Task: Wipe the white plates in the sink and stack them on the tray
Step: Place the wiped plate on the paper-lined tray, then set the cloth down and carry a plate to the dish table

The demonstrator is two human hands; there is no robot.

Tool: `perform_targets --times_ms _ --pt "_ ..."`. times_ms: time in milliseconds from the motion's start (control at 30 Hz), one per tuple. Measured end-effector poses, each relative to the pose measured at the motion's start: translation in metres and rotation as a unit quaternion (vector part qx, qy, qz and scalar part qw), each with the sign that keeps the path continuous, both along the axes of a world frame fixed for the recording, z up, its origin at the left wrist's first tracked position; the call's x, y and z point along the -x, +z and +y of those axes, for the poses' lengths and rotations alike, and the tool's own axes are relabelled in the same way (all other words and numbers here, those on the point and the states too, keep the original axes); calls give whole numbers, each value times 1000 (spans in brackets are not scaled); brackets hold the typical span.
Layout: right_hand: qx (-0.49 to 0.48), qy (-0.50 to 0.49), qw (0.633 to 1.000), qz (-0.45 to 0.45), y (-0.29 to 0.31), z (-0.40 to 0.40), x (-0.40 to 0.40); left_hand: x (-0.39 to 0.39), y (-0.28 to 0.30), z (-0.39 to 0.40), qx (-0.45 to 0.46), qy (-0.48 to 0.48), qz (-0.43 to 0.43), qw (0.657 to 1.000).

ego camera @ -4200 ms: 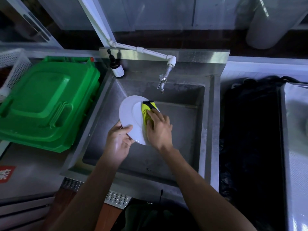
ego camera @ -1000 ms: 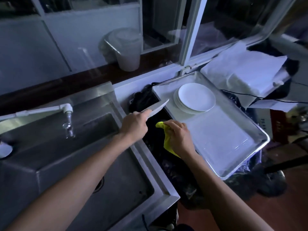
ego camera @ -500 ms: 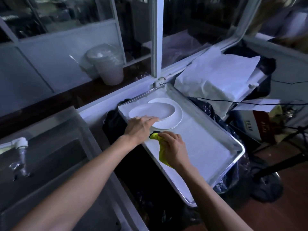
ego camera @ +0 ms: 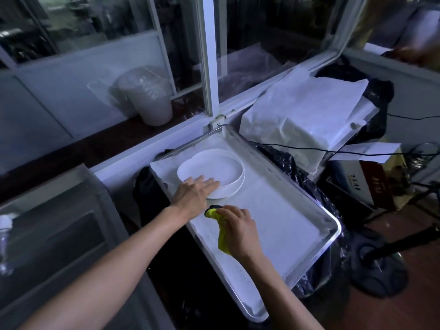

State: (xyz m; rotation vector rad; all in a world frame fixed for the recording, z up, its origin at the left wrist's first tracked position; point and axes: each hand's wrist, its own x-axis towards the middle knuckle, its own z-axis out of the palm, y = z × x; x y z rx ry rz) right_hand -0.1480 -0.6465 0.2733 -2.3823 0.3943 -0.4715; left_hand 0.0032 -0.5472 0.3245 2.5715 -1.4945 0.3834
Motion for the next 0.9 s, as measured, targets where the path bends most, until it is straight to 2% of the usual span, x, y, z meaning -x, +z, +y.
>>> perform_targets --times_ms 200,467,600,733,900 --pt "-31 14 999 -12 -2 -1 5 -8 -22 -10 -136 32 84 987" --pt "-52 26 998 33 -5 -1 16 -14 -43 -13 -220 35 110 969" --pt "-49 42 996 65 -7 4 21 -11 -51 -11 -214 39 88 972" --pt "-42 61 996 53 -8 13 29 -6 -49 -5 -200 36 88 975" --pt "-33 121 992 33 1 40 36 9 -39 39 -125 47 120 984"
